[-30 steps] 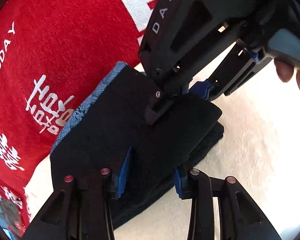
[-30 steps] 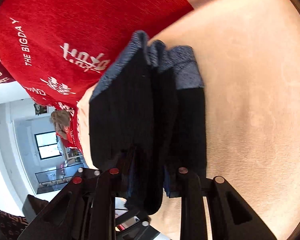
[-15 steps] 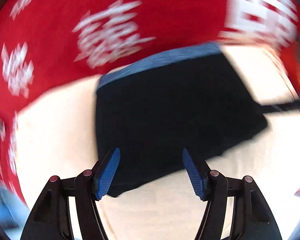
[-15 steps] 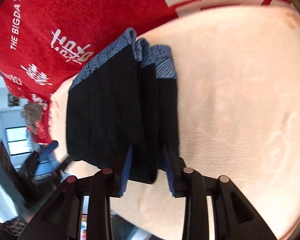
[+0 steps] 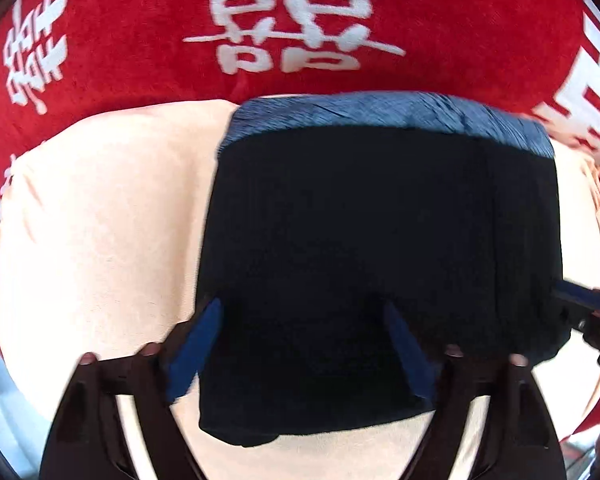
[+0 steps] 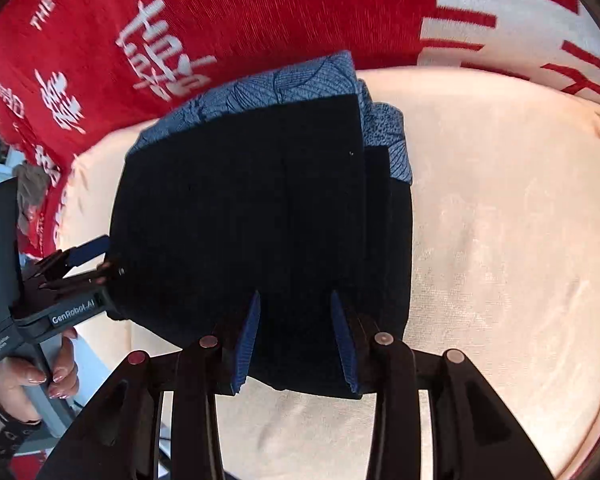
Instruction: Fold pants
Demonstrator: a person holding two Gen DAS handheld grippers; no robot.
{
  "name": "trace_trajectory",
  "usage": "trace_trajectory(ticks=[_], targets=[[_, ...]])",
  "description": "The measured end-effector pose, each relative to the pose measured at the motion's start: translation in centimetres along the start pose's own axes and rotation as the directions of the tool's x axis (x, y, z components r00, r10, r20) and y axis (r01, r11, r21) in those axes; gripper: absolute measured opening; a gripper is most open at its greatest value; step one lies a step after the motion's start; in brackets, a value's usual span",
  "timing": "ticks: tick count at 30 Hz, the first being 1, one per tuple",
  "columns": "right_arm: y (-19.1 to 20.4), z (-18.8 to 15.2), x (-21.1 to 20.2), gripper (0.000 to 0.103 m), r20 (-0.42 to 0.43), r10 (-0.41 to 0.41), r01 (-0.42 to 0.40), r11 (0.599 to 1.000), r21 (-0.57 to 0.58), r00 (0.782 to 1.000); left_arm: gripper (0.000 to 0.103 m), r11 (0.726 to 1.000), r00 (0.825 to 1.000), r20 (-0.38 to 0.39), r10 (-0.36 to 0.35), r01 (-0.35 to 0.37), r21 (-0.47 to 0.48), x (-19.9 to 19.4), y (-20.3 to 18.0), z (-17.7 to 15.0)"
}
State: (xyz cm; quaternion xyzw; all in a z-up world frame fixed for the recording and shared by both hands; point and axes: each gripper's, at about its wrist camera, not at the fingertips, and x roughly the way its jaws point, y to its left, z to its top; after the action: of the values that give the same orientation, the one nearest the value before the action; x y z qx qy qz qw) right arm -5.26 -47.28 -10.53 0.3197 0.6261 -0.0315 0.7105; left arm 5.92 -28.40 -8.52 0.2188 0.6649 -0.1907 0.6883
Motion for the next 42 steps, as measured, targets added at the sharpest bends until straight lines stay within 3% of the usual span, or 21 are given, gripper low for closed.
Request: trace_trajectory(ticks=[16, 20, 40, 42], targets=[[-0.2, -0.6, -0.8, 0.041, -0.024, -0.023, 0.024, 0.998, 0.051, 0.999, 0.090, 1.000, 1.000, -0.012, -0.016, 0.016, -0.017, 0.6, 0.7, 0.6], [-1.7, -1.0, -1.3, 0.057, -0.037, -0.007, 0.011, 0.994, 0.104, 0.999, 0.090, 1.000, 1.000, -0.019, -0.012, 0.012, -0.019, 0.4, 0.5, 0.6], [-5.8, -1.4, -2.7, 0.064, -0.049, 0.032, -0.021, 0.980, 0.198, 0.998, 0.090, 0.999, 1.000, -0.027, 0.002, -0.003, -0.050, -0.2, 1.7, 2.6], [-6.1, -1.2, -2.8, 0.072, -0.050, 0.038, -0.028, 0.979, 0.201, 0.998, 0.090, 0.998, 1.000, -0.020, -0.004, 0.003, -0.055, -0.4, 2.4, 3.2]])
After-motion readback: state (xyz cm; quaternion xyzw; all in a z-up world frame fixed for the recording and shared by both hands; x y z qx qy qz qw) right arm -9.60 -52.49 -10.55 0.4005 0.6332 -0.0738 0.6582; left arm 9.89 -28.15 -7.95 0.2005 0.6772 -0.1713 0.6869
